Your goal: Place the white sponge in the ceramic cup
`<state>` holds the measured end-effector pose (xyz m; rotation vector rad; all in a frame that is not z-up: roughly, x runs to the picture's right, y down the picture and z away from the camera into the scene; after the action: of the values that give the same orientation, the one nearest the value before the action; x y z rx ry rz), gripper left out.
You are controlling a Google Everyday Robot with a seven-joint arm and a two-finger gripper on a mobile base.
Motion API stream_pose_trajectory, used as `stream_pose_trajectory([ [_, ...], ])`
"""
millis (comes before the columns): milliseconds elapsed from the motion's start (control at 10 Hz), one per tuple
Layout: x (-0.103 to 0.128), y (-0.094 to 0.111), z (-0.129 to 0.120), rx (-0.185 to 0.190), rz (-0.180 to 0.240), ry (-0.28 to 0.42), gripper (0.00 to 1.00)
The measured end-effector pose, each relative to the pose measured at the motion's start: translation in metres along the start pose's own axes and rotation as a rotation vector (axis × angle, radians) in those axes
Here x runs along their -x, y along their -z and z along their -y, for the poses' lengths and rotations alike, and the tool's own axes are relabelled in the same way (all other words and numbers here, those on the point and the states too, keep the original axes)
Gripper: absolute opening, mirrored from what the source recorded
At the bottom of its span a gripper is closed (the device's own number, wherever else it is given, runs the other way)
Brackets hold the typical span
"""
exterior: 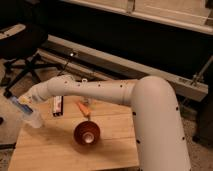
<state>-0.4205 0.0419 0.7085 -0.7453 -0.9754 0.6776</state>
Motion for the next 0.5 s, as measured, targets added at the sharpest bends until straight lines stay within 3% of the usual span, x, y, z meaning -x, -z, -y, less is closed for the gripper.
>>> stream_pose_trajectory([
  [500,-0.016,0.001,0.008,-0.036,-0.023,0.056,0.01],
])
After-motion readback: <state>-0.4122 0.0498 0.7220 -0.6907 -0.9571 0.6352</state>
